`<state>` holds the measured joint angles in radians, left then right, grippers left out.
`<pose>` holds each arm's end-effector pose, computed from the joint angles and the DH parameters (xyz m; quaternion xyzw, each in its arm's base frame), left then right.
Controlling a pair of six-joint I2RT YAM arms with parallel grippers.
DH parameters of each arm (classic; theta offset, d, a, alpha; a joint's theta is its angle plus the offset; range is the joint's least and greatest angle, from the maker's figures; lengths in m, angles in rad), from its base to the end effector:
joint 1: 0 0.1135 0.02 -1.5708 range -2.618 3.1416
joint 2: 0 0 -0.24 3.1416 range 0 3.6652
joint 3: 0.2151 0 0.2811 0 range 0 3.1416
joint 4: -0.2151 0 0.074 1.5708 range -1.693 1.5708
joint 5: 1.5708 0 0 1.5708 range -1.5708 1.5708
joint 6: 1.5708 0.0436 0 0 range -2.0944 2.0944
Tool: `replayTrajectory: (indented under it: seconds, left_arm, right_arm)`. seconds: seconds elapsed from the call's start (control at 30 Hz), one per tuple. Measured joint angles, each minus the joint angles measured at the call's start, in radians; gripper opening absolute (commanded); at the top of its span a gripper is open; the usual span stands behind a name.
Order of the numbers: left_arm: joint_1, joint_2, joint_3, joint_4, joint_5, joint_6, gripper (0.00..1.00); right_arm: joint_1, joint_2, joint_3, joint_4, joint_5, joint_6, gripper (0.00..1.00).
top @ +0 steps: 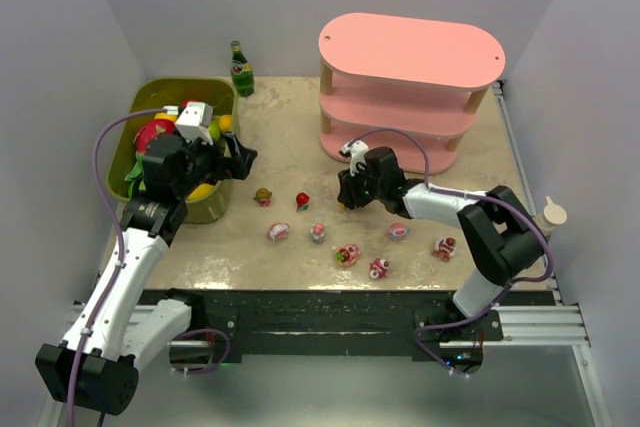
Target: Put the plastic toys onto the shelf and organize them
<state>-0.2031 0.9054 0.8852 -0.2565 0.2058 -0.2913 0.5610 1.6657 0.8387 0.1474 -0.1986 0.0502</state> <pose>0.2527 -0.0611 0.3249 0.0269 0.7956 -0.2262 0.5614 0.3033 0.2008 0.1176 -0.2682 0.8580 0.2143 0.3821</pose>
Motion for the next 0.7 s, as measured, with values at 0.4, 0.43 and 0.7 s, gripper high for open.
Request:
replayTrajectory:
  seconds: [0.4,0.43,0.7]
  left_arm:
    - [0.0,0.007,0.0,0.0,0.004,-0.001,1.0]
    - [0.0,0.007,0.0,0.0,0.004,-0.001,0.99]
    - [0.0,0.007,0.0,0.0,0.007,-0.002,1.0]
  right_arm:
    - [0.001,-0.168,0.202,-0.336,0.169,0.206,0.0]
    - [0.001,-0.194,0.245,-0.384,0.195,0.23,0.0]
    - [0.001,-0.307,0.515,-0.69,0.404,0.338,0.0]
